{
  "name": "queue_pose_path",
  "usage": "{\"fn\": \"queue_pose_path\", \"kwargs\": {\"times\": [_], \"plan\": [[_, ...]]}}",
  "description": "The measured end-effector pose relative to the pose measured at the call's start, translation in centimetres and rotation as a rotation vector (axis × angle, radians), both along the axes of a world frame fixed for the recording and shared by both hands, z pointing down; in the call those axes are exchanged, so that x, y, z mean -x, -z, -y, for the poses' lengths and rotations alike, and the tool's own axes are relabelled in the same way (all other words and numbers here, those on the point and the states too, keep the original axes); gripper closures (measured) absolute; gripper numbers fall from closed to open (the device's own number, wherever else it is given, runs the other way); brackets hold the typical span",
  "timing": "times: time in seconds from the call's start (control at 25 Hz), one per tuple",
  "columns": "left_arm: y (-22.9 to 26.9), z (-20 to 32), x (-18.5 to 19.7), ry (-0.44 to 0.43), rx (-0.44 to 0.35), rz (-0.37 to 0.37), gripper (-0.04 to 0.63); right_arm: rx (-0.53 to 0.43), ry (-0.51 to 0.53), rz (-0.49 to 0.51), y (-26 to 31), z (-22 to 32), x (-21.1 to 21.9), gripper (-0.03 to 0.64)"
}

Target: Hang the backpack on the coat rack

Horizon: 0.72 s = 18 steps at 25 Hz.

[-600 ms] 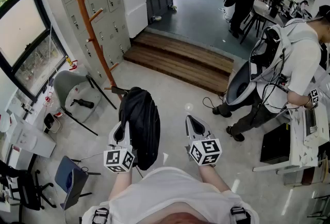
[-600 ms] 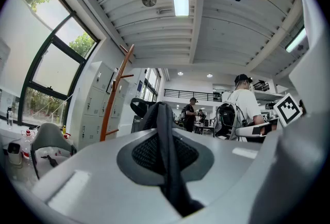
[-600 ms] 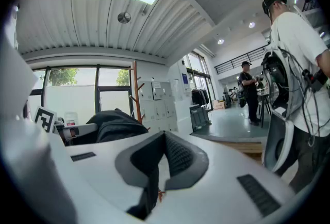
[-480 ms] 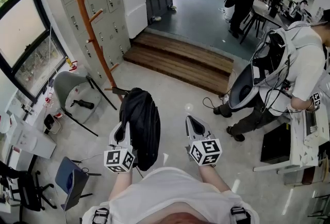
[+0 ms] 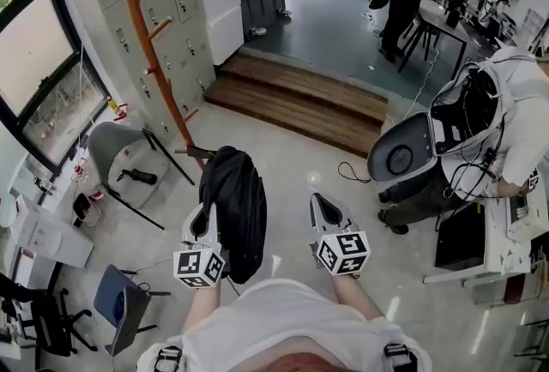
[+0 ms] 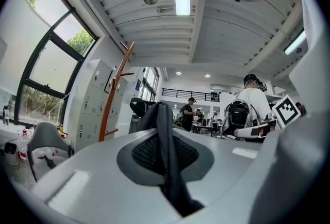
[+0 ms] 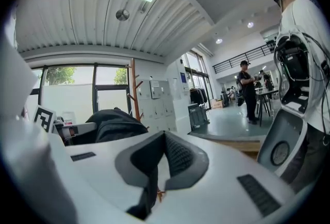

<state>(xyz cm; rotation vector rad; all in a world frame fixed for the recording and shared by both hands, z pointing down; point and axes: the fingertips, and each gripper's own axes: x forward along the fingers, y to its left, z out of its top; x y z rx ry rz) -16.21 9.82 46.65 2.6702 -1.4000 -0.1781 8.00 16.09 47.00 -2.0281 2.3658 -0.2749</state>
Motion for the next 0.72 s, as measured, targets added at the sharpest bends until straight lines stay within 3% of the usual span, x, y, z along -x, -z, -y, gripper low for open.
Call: {"fn": "queue_pose_path", "kwargs": {"times": [0.72], "plan": [[-1.0, 5.2, 1.6, -0.109, -0.004, 0.004, 0.566, 0.039, -0.055, -0.001, -1.8, 4.1, 3.2, 0.607]]}}
